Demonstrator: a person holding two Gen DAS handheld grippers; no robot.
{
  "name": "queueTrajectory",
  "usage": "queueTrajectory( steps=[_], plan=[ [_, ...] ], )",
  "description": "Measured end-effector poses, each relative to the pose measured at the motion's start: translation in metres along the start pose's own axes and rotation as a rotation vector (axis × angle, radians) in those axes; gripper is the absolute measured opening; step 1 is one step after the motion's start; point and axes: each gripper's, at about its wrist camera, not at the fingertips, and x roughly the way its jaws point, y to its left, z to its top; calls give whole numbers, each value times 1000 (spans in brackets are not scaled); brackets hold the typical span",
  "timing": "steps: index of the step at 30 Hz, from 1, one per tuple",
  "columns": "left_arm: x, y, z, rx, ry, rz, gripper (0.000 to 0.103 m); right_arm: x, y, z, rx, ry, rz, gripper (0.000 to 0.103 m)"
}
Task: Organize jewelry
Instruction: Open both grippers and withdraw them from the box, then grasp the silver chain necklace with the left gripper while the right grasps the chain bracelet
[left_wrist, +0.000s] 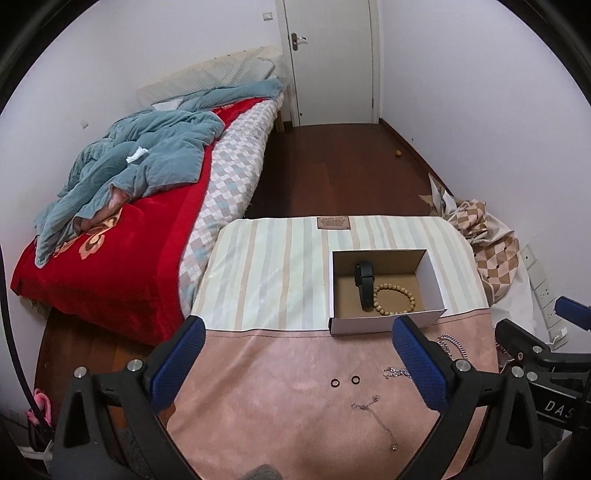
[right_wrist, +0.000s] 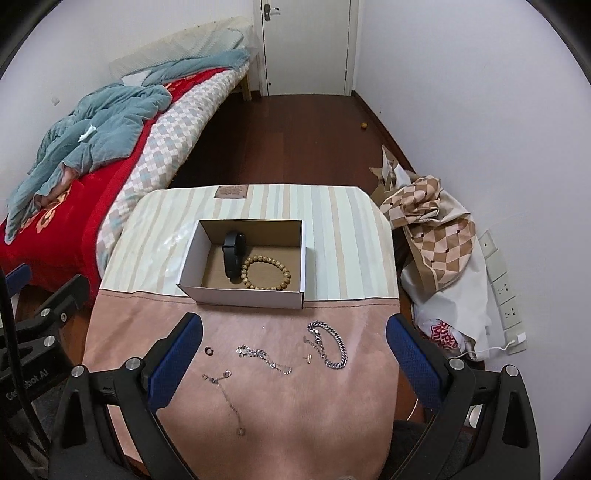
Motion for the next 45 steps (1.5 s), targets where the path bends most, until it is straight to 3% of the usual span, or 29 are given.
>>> queueTrajectory(
  steps=[4,8,15,22,27,31,33,34,36,40,42,45],
  plan=[
    [-5,5,-7,-37,-23,-13,103,-11,-1,-10,8,-10,8,101],
    [10,9,-22,-49,5,-10,103,-4,-11,-24,38,2,12,101],
    [62,3,-76,-38,171,-7,103,48,-35,-72,112,122,25,101],
    [91,-46,-152,48,341,-110,103,97,-66,-125,179,226,7,101],
    [99,-88,-186,122,408,-175,100,114,-89,-149,201,254,-21,100],
    [101,-113,-195,169,419,-202,79,117,-103,-157,229,253,-34,100],
    [103,-122,-198,191,424,-213,64,117,-111,-162,245,248,-33,99],
    [104,-127,-200,206,430,-219,51,116,-113,-162,248,247,-35,99],
    [102,-134,-200,241,412,-207,42,117,-119,-166,259,246,-34,98],
    [98,-143,-200,272,395,-224,15,118,-126,-170,277,247,-32,97],
    [96,-146,-202,281,392,-230,8,120,-129,-171,280,249,-33,96],
    [97,-144,-202,278,394,-236,7,120,-131,-170,285,244,-28,96]
  ],
)
